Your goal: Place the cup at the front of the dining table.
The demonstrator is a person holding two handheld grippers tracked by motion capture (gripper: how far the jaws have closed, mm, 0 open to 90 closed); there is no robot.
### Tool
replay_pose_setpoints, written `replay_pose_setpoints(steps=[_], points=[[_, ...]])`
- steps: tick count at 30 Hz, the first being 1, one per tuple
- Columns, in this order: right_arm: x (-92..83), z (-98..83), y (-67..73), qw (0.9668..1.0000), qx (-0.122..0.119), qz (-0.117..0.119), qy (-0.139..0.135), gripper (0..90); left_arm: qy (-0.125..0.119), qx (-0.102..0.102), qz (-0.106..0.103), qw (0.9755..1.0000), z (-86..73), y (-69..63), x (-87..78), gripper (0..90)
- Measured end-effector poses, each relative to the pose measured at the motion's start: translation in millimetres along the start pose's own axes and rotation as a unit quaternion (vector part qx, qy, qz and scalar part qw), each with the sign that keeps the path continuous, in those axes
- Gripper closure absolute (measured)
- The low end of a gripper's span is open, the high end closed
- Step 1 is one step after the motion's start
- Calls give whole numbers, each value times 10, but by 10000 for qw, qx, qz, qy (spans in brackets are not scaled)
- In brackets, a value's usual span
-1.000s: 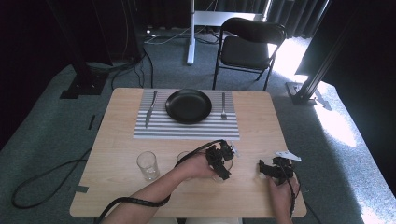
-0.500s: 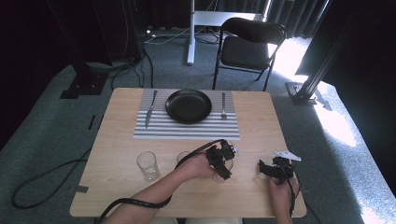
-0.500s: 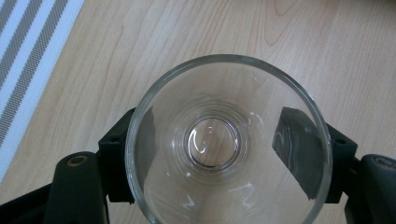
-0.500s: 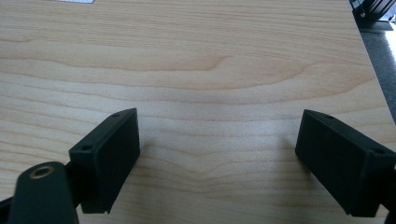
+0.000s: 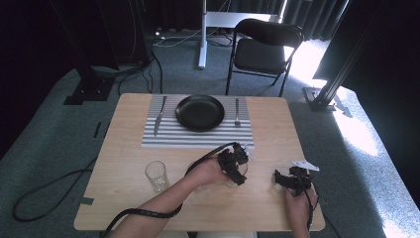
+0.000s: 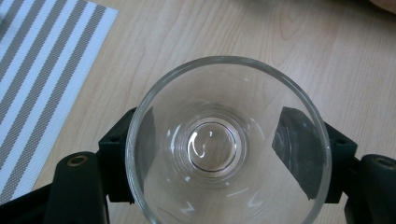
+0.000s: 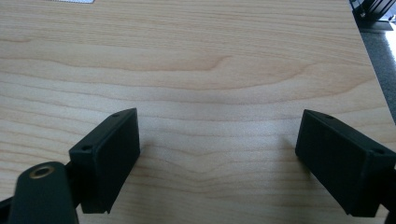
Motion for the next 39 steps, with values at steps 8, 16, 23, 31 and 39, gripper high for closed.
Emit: replay_pose_setpoints(steps=[8, 16, 23, 31, 39], points=[[1, 1, 2, 10000, 12, 3, -8, 133, -69, -250, 2, 9997, -27, 165, -74, 288], [1, 0, 2, 10000, 10, 2, -6, 133, -72, -350, 58, 9993, -71, 269, -111, 287], [1, 0, 2, 10000, 9, 1, -7, 133, -26, -603, 152, 9981, -167, 412, -109, 287], [1, 0, 2, 10000, 9, 1, -6, 132, -79, -790, 225, 9966, -272, 511, -153, 287], [0, 0, 3, 10000, 15, 4, -3, 133, -57, -951, 349, 9948, -393, 607, -217, 287]])
Point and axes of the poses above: each handheld gripper's, and its own axes: x roughly forward along the jaws, z roughly out of its top, y roughly to its left, the point moved 2 cm from there along x, roughly forward along the jaws, and after that the axes turned 5 degrees about y, right-handed, at the moved point
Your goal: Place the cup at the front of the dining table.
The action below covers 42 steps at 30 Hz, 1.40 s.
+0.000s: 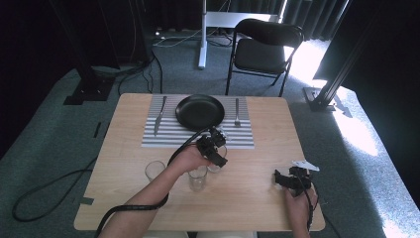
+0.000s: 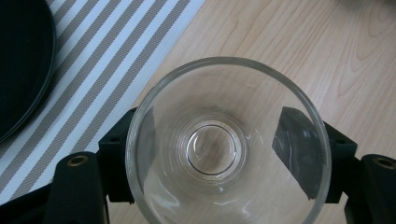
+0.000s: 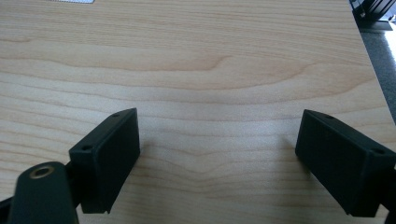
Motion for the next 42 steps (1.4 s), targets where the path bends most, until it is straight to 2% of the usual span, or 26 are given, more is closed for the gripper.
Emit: replay_pose_setpoints(steps=[5, 8, 11, 13, 14, 17, 22, 26, 29, 33, 42], points=[[0, 0, 0, 10000, -2, 1, 1, 133, 25, -84, -5, 10000, -70, 73, -51, 287], [0, 0, 0, 10000, -3, -1, 2, 133, 59, -141, 105, 9998, -147, 139, -85, 287], [0, 0, 0, 10000, -5, -1, 1, 133, 84, -191, 124, 9997, -187, 175, -93, 287], [0, 0, -1, 10000, -4, -1, 1, 133, 79, -252, 138, 9996, -226, 207, -100, 287], [0, 0, 0, 10000, -3, -1, 2, 133, 52, -344, 136, 9993, -266, 238, -108, 287], [0, 0, -1, 10000, -4, -1, 1, 133, 55, -383, 167, 9991, -308, 270, -124, 287], [0, 0, 0, 10000, -4, -1, 1, 133, 47, -568, 203, 9982, -437, 394, -169, 287], [0, 0, 0, 10000, -3, -1, 2, 133, 84, -627, 299, 9976, -522, 426, -183, 287], [0, 0, 0, 10000, -3, -1, 2, 133, 78, -673, 260, 9974, -563, 438, -188, 287], [0, 0, 0, 10000, -2, -1, 2, 132, 134, -707, 315, 9969, -637, 472, -205, 287], [0, 0, 0, 10000, -5, -2, 3, 133, 154, -986, 339, 9944, -834, 600, -224, 287]])
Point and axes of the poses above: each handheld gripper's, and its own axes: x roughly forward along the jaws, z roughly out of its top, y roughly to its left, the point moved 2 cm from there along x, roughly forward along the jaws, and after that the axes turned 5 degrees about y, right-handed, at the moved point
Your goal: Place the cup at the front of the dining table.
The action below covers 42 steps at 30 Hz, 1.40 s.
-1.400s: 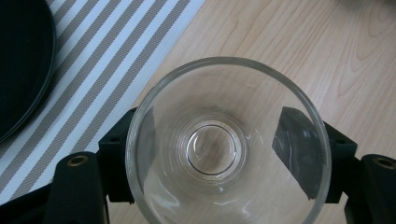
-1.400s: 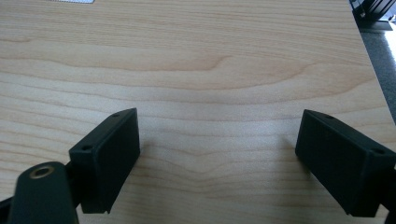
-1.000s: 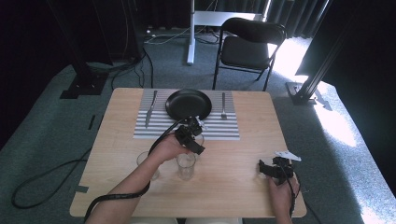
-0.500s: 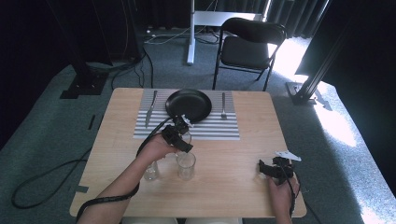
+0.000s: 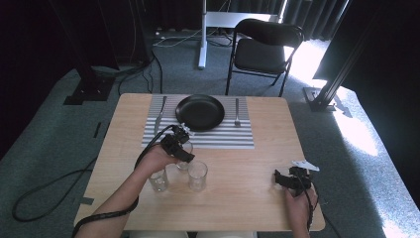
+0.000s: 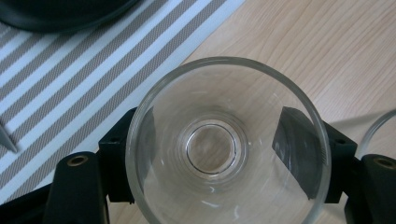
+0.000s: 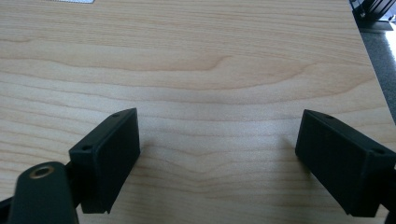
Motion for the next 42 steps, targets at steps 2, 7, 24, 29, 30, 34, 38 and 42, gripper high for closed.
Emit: replay_pose_setpoints(steps=[2, 7, 24, 29, 30, 34, 38, 42], points=[[0, 0, 0, 10000, 0, -1, 0, 133, 31, -7, 46, 10000, -28, 38, -8, 288], [0, 0, 0, 10000, 1, 0, 0, 133, 5, -226, 109, 9997, -81, 151, -49, 288], [0, 0, 0, 10000, 2, 0, 0, 133, -124, -644, 287, 9974, -1, 450, -88, 288], [0, 0, 0, 10000, 2, 2, 0, 133, -225, -789, 388, 9959, 57, 544, -126, 287], [0, 0, 0, 10000, 2, 1, 1, 132, -223, -796, 403, 9958, 67, 558, -132, 288], [0, 0, 0, 10000, 2, 1, 0, 132, -232, -857, 469, 9949, 102, 620, -142, 287], [0, 0, -1, 10000, 0, 1, 0, 132, -215, -915, 450, 9946, 133, 675, -137, 288], [0, 0, 0, 10000, 2, 2, 0, 132, -170, -937, 545, 9940, 156, 733, -127, 287]])
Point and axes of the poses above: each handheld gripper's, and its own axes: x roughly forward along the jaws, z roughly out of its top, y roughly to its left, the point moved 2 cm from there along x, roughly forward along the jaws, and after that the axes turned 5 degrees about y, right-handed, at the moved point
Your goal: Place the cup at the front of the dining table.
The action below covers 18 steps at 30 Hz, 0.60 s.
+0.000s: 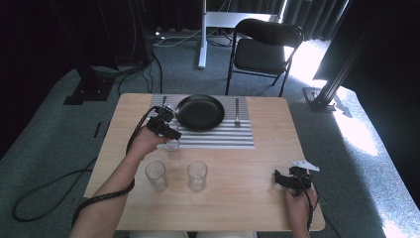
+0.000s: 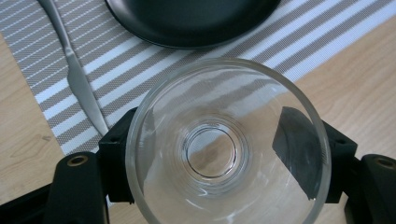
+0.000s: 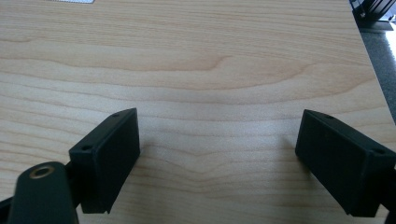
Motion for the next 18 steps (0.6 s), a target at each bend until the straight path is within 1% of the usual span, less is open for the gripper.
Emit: replay_pose_setpoints(steps=[2, 4, 7, 8, 10, 13, 14, 15, 16, 17, 18], points=[[0, 0, 0, 10000, -1, 0, 1, 133, -3, -34, 16, 10000, 23, 36, 4, 287], [0, 0, 0, 10000, 0, 1, 0, 132, -25, -75, -31, 10000, 49, 79, 0, 287], [0, 0, 0, 10000, 2, 0, 1, 133, -67, -87, -78, 9999, 75, 103, -2, 287], [0, 0, 0, 10000, 0, -1, 0, 132, -91, -91, -110, 9999, 118, 128, -4, 287], [0, 0, 0, 10000, 1, -1, 1, 132, -61, -60, 25, 10000, 160, 148, 12, 287], [0, 0, 0, 10000, 0, -1, -1, 132, -21, -48, 49, 10000, 190, 170, 36, 287], [0, 0, 0, 10000, 1, -1, 1, 133, -13, -79, -6, 10000, 215, 193, 56, 288], [0, 0, 0, 10000, 1, 0, -1, 133, -13, -79, -6, 10000, 215, 193, 56, 287], [0, 0, 0, 10000, 0, 0, 1, 133, 25, -34, 50, 10000, 241, 207, 75, 287], [0, 0, 0, 10000, 0, 0, 1, 133, 25, -34, 50, 10000, 241, 207, 75, 287], [0, 0, 0, 10000, 1, 1, 0, 133, 68, 25, 87, 9999, 252, 213, 85, 287]])
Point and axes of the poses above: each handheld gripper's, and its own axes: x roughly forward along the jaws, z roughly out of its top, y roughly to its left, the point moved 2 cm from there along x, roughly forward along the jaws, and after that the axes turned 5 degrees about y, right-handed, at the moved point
